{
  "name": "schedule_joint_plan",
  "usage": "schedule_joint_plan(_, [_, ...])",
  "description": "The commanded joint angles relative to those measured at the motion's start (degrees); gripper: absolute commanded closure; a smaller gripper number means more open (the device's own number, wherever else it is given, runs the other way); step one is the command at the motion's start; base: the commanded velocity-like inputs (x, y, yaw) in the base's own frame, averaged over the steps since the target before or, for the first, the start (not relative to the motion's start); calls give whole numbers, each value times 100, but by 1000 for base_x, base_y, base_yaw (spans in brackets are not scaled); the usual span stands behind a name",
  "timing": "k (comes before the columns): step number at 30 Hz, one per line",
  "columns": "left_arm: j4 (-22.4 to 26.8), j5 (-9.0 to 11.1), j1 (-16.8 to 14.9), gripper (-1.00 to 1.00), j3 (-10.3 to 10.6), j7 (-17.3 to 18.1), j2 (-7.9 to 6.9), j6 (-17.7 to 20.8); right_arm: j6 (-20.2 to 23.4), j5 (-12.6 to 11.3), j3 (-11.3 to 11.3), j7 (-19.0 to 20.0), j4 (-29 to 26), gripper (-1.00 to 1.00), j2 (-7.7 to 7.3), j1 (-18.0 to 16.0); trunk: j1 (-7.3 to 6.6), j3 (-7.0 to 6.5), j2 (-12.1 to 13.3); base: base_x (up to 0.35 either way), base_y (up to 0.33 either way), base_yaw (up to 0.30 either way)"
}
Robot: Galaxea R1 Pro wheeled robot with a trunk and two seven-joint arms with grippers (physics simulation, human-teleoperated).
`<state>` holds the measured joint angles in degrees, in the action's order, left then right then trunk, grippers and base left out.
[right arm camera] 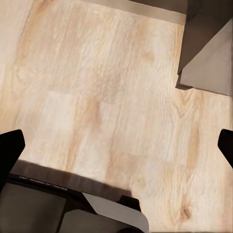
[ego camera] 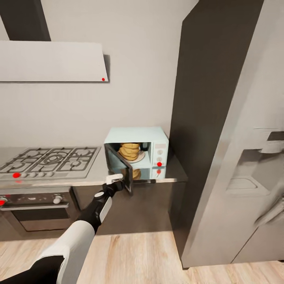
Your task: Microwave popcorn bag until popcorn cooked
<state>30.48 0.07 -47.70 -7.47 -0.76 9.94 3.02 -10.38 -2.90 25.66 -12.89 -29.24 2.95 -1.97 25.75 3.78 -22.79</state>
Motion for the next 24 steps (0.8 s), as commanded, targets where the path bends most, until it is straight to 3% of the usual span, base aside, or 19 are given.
schedule_joint_plan(1, [11,10,-2,-100,-17,7,6,32,-17,-29,45,-47,6,-100,-5,-9,4,13,-13,0,0,-146])
schedule_joint_plan(11, [11,11,-2,-100,-17,62,6,35,-17,-29,43,-47,6,-100,-5,-6,4,13,-13,268,-72,-17])
schedule_joint_plan(24, [11,10,-2,-100,-17,67,6,32,-24,-27,44,-47,6,-100,-5,-5,4,13,-13,114,0,-218])
